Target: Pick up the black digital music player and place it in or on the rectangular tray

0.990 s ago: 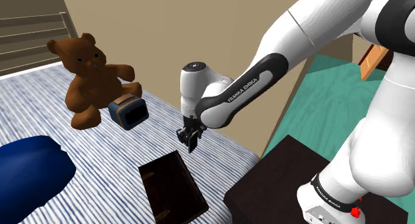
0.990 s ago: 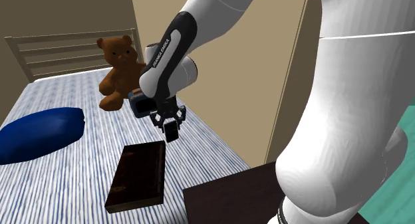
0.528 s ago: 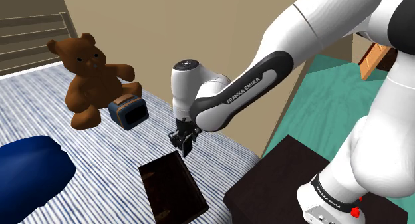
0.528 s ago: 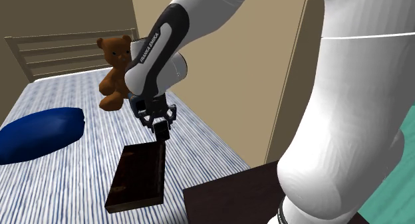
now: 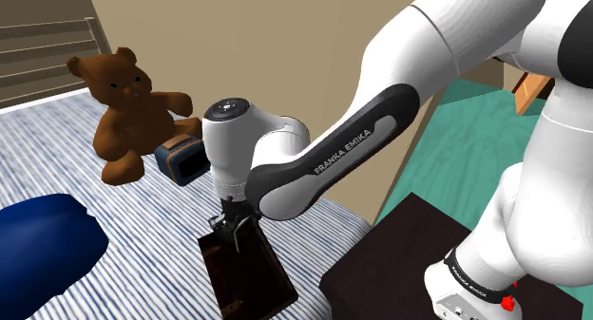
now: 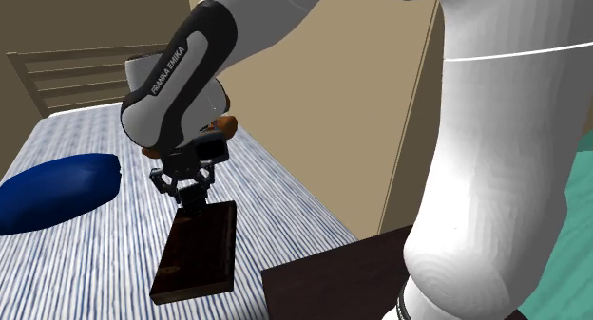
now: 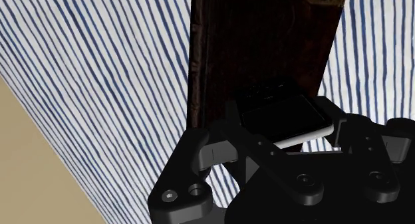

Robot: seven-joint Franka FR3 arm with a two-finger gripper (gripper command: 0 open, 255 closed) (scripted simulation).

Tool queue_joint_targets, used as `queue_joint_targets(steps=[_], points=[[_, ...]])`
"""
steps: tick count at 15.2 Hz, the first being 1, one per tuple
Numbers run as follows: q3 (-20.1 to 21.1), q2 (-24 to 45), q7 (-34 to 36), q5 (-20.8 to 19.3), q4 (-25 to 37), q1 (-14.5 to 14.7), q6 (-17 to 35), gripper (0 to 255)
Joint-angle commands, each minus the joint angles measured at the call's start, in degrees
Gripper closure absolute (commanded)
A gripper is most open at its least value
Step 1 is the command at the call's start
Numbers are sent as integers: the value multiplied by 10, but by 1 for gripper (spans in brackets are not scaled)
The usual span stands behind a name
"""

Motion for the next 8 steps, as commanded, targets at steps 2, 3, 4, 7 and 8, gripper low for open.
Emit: queue_joint_targets(steps=[2,3,4,7,8], points=[[-2,19,17,-12,6,9,10,255],[-4,24,20,-16,5,10,16,255],[-6,30,22,-20,4,12,22,255],[-11,48,31,-32,2,16,41,255],[-14,54,34,-36,1,18,47,255]])
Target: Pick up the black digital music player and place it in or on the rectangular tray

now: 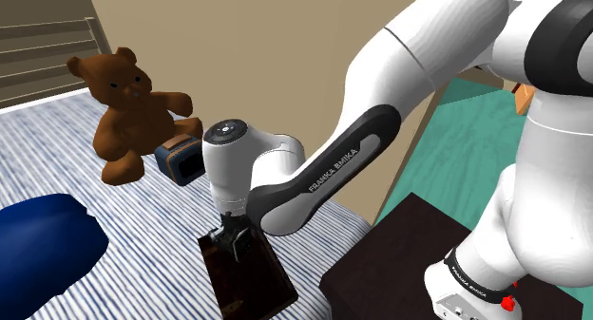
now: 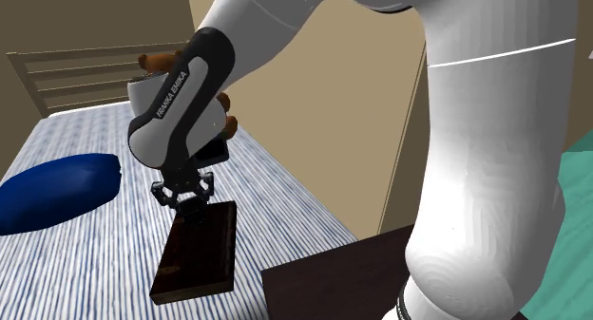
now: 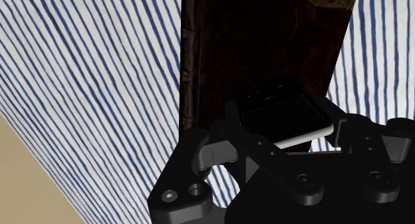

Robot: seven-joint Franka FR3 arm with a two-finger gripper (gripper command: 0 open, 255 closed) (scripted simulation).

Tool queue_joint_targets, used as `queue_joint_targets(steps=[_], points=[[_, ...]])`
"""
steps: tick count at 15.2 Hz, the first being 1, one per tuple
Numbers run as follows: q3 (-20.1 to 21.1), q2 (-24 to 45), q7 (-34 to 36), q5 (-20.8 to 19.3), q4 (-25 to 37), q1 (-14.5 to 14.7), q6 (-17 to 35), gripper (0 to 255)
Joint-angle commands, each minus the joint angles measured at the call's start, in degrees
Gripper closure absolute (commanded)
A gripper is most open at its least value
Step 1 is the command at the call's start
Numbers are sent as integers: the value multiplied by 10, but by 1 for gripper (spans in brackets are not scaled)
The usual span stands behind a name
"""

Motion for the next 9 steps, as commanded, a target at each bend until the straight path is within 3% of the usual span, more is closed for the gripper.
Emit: queue_joint_targets(steps=[1,9], points=[[-5,14,7,-9,0,4,13,255],[-23,59,29,-39,1,18,54,255]])
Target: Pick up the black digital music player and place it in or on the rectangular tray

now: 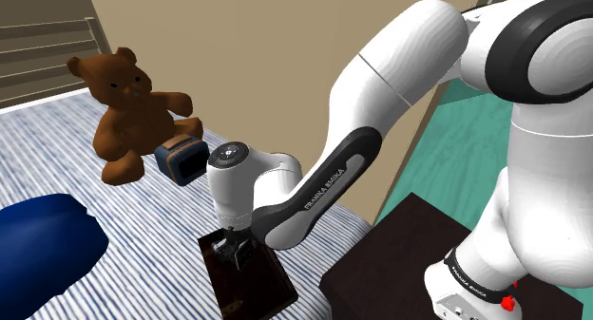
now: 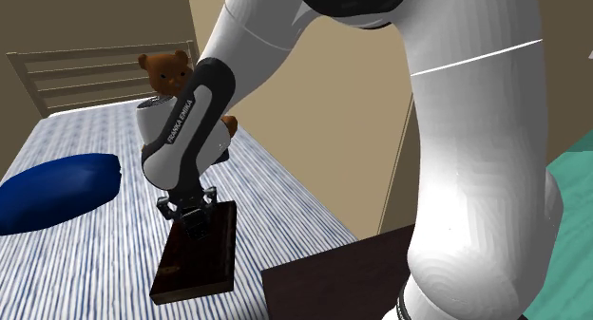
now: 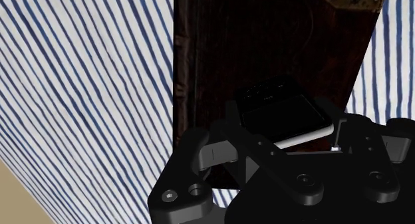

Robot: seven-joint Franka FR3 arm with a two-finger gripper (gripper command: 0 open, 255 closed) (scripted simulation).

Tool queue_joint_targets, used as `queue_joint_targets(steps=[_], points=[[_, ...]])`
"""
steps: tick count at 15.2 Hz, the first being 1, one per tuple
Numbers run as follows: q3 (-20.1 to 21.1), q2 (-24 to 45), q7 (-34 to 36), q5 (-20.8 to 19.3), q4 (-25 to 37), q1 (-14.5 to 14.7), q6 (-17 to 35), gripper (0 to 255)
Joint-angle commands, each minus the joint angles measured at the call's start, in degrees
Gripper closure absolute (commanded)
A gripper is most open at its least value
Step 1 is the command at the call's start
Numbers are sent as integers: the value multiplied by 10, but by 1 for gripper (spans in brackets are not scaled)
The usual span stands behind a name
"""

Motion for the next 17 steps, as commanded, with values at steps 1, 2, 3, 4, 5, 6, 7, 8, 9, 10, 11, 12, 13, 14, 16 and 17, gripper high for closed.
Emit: queue_joint_targets(steps=[1,2,3,4,5,6,7,8,9,10,11,12,13,14,16,17], points=[[-1,3,1,-2,1,1,3,255],[-1,3,1,-2,1,1,3,255],[-1,3,1,-2,1,1,3,255],[-1,3,1,-2,1,1,3,255],[-1,3,1,-2,1,1,3,255],[-1,3,1,-2,1,1,3,255],[-1,3,1,-2,1,1,3,255],[-1,3,1,-2,1,1,3,0],[-1,3,1,-2,1,1,3,0],[-1,3,1,-2,1,1,3,0],[-1,3,1,-2,1,1,3,0],[-1,3,1,-2,1,1,3,0],[-1,3,1,-2,1,1,3,0],[6,-13,-6,8,0,-4,-11,0],[19,-44,-20,29,0,-13,-41,0],[23,-56,-25,37,1,-16,-52,0]])
